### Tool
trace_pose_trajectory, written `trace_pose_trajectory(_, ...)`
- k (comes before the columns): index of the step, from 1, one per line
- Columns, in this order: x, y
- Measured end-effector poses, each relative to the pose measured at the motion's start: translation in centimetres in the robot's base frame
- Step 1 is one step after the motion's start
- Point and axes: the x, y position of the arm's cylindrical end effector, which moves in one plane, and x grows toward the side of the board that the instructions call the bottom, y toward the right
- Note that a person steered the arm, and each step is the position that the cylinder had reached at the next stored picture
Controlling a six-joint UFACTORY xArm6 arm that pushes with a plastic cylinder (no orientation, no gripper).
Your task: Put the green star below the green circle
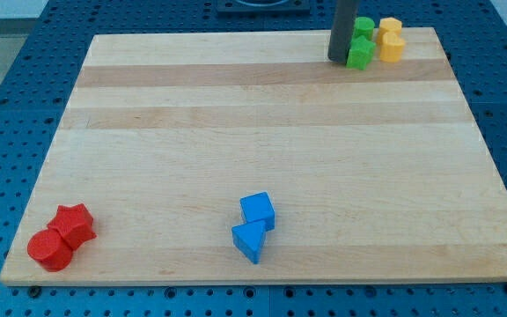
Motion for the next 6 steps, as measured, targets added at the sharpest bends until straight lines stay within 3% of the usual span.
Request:
trace_pose_trajectory(4,-2.0,0.7)
trace_pose_trajectory(6,7.9,-2.7)
